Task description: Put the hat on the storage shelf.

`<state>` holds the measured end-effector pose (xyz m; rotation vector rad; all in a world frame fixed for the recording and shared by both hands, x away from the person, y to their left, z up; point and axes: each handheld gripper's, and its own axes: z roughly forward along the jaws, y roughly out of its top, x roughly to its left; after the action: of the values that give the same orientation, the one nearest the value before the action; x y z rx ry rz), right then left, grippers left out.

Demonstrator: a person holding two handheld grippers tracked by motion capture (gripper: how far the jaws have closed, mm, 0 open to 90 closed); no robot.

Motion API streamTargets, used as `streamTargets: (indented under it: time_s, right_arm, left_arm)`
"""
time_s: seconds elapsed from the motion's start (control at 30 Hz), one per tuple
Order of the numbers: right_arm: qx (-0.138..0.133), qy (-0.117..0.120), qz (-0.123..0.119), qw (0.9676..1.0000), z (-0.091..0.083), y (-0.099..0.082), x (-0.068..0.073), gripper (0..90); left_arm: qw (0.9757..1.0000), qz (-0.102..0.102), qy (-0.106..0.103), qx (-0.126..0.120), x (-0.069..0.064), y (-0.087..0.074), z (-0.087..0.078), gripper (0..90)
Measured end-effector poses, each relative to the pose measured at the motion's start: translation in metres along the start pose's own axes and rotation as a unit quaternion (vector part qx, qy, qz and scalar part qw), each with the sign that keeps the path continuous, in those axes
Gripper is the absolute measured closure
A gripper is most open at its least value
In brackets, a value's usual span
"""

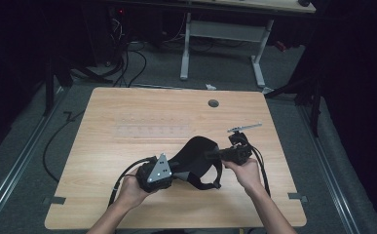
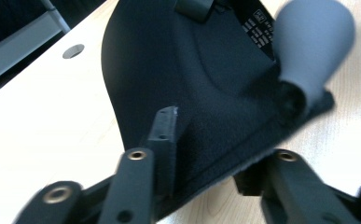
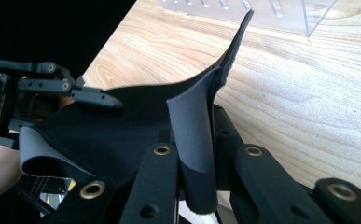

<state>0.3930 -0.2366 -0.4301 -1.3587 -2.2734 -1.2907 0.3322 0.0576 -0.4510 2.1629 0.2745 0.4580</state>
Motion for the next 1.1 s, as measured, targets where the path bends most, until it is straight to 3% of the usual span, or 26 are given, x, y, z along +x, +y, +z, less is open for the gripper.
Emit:
streamTargets:
  time_s: [0.27, 0.43, 0.5, 0.77, 1.1]
  right_arm:
    - [-0.003, 0.013, 0.022, 0.9997, 0.004, 0.0, -0.008, 78.3]
    - [-0.005, 0.024, 0.038, 0.999, 0.007, 0.001, -0.013, 75.7]
    - [-0.007, 0.03, 0.044, 0.9986, 0.008, 0.001, -0.014, 69.5]
    - [-0.028, 0.034, 0.057, 0.9974, 0.006, 0.001, -0.018, 54.6]
    - [-0.074, 0.018, 0.051, 0.9958, -0.007, -0.001, -0.019, 48.1]
  left_arm:
    - [0.9991, 0.039, -0.012, -0.004, -0.008, 0.007, -0.005, 84.9]
    - [0.9985, 0.045, -0.031, -0.002, -0.011, 0.011, -0.004, 86.5]
    - [0.9983, 0.049, -0.031, 0.001, -0.013, 0.011, -0.003, 86.6]
    - [0.999, 0.016, -0.041, -0.013, -0.006, 0.008, -0.01, 86.6]
    - [0.9985, -0.029, -0.038, -0.027, 0.001, -0.001, -0.02, 86.7]
